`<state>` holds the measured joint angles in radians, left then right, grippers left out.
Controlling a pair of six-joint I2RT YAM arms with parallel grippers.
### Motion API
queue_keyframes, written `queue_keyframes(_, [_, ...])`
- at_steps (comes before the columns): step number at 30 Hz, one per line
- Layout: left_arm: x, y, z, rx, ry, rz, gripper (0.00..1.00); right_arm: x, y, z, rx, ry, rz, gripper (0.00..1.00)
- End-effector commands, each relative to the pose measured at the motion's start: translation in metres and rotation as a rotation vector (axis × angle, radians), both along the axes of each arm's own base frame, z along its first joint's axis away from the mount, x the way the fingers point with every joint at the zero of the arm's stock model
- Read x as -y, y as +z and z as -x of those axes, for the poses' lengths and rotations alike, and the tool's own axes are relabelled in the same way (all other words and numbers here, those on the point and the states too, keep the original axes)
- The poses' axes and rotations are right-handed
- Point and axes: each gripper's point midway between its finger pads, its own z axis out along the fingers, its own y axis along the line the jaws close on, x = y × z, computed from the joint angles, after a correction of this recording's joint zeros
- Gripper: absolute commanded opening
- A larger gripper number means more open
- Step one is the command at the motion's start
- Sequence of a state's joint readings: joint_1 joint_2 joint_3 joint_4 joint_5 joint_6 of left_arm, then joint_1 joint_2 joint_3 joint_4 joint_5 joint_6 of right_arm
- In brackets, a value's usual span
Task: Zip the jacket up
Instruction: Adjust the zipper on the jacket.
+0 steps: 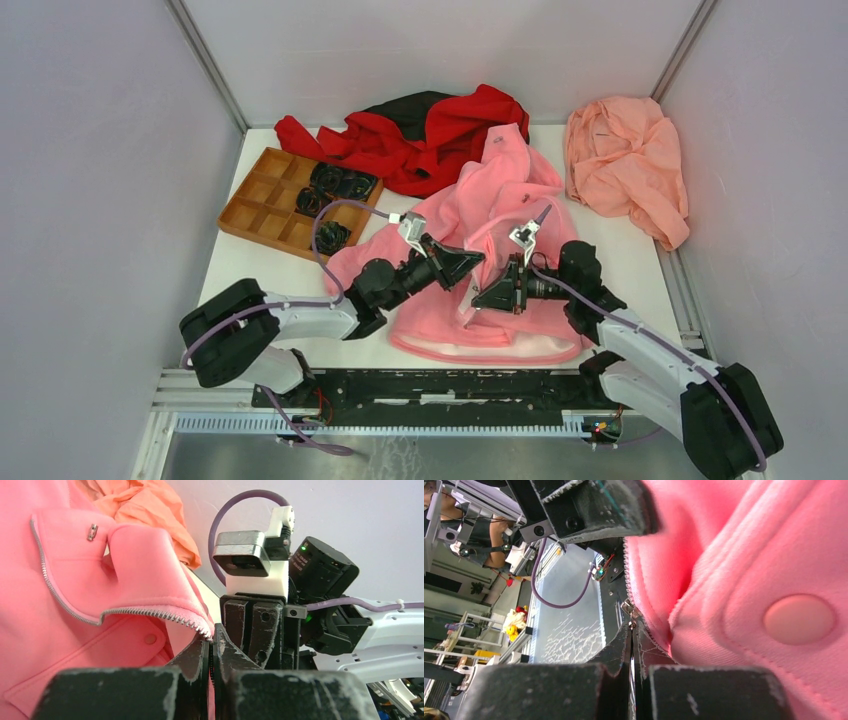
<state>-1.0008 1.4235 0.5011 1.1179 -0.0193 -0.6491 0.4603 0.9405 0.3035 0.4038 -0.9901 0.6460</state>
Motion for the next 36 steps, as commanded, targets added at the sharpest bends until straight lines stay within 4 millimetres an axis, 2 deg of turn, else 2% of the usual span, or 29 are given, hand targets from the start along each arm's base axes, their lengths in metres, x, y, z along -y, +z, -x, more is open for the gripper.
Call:
queue_keyframes(1, [-0.022,0.093,-0.002,0.248,0.021,0.226,0.02,-0.001,0.019,0.003,-0.009,0.09,-0.037,0.0])
queue_keyframes(3, [-0.011,0.085,0.004,0.267,-0.039,0.161,0.02,-0.003,0.043,-0.003,0.012,0.101,-0.099,0.0])
queue_keyframes(5, [-0.002,0.071,0.005,0.27,-0.072,0.079,0.02,-0.006,0.059,-0.002,0.024,0.105,-0.144,0.0])
queue_keyframes(10, [0.004,0.048,-0.001,0.345,-0.066,-0.059,0.02,-0.013,0.057,0.016,0.005,0.156,-0.147,0.0])
queue_keyframes(11, [0.007,0.04,-0.004,0.352,-0.069,-0.103,0.02,-0.015,0.057,0.017,0.011,0.163,-0.143,0.0])
queue_keyframes(14, [0.017,0.036,-0.006,0.398,-0.097,-0.154,0.02,-0.019,0.062,0.012,0.033,0.164,-0.134,0.0])
queue_keyframes(16, [0.021,0.039,-0.007,0.408,-0.1,-0.147,0.02,-0.022,0.067,0.004,0.053,0.146,-0.127,0.0])
queue_keyframes(20, [0.017,0.048,-0.011,0.404,-0.057,-0.087,0.02,-0.021,0.041,-0.003,-0.014,0.08,-0.076,0.0])
queue_keyframes(24, [0.009,0.06,-0.014,0.391,-0.007,-0.005,0.02,-0.015,0.011,0.005,-0.061,0.059,-0.026,0.0])
queue_keyframes(32, [-0.011,0.095,-0.019,0.372,0.064,0.171,0.02,-0.004,-0.012,0.023,-0.086,0.051,-0.015,0.0])
queue_keyframes(34, [-0.012,0.101,-0.019,0.365,0.056,0.199,0.02,-0.003,-0.01,0.027,-0.086,0.053,-0.04,0.0])
queue_keyframes(36, [-0.008,0.104,-0.014,0.375,0.017,0.203,0.02,-0.007,0.01,0.024,-0.048,0.077,-0.082,0.0])
